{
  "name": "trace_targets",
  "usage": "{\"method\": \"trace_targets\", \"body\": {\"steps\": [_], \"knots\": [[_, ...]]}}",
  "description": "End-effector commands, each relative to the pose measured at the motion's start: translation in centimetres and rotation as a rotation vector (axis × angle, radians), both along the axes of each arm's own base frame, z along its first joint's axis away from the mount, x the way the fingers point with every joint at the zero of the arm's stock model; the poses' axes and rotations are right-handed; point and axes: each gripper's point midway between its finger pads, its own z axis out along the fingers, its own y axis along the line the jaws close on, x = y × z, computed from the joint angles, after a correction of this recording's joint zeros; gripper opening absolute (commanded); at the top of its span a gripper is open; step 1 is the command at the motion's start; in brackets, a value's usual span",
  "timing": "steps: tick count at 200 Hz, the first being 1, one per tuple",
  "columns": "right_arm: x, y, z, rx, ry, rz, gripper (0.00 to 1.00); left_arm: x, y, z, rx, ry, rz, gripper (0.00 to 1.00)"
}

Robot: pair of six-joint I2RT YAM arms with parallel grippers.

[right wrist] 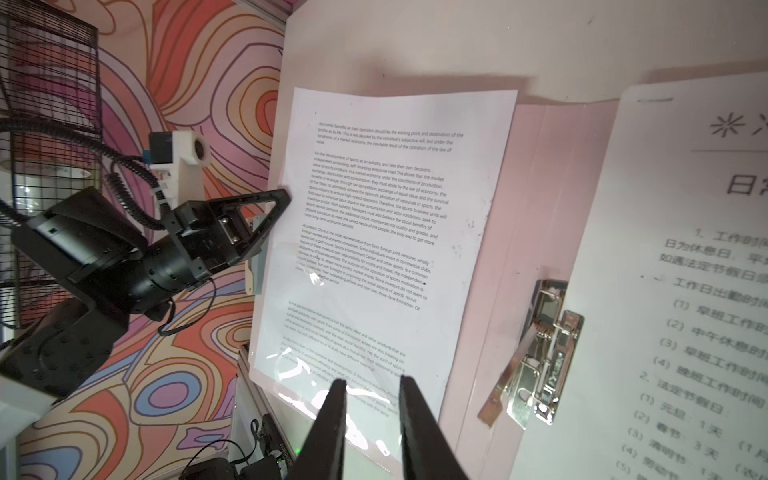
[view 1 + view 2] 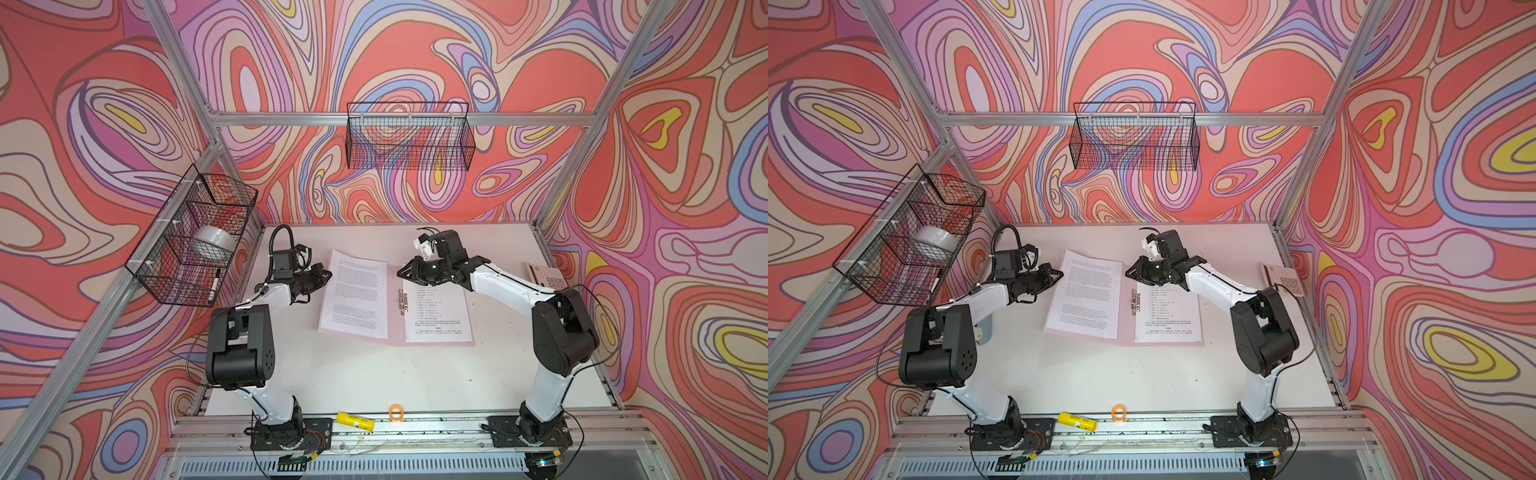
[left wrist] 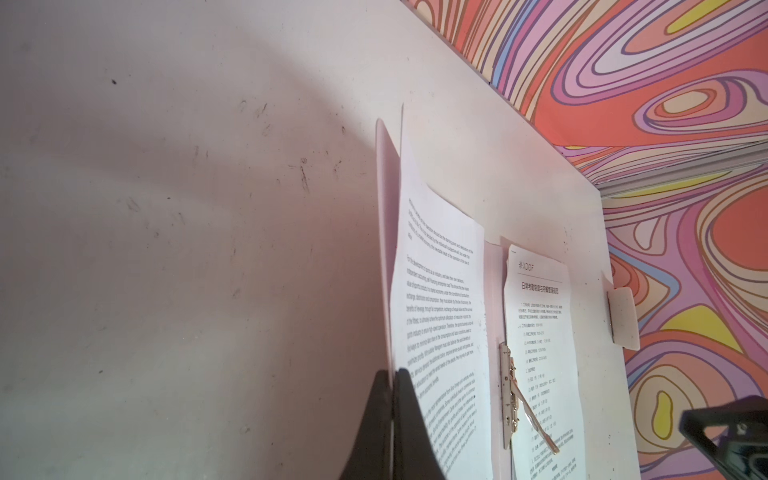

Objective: Put the files into the folder

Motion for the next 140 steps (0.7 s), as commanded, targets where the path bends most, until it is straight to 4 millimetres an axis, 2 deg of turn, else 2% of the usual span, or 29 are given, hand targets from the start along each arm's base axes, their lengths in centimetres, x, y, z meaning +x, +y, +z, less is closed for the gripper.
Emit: {"method": "trace_targets", "body": {"steps": [1, 22, 69, 140], "knots": [[-1.0, -0.5, 0.3, 0.035, 0.041, -0.060, 0.22, -0.2, -0.2, 0.9, 0.009, -0.025, 0.002, 0.00], [-1.6, -1.0, 0.3, 0.052, 0.057, -0.096, 0.21, -0.2, -0.2, 0.9, 0.014, -0.031, 0.003, 0.00], [-2.9, -0.8, -1.9, 0.072, 0.128, -0.133, 0.21, -0.3, -0.3, 0.8, 0.012, -0.030, 0.001, 0.00], [-3.3, -0.6, -5.0, 0.105, 0.229, -0.170, 0.21, -0.3, -0.4, 0.7, 0.017, -0.029, -0.001, 0.00]]}}
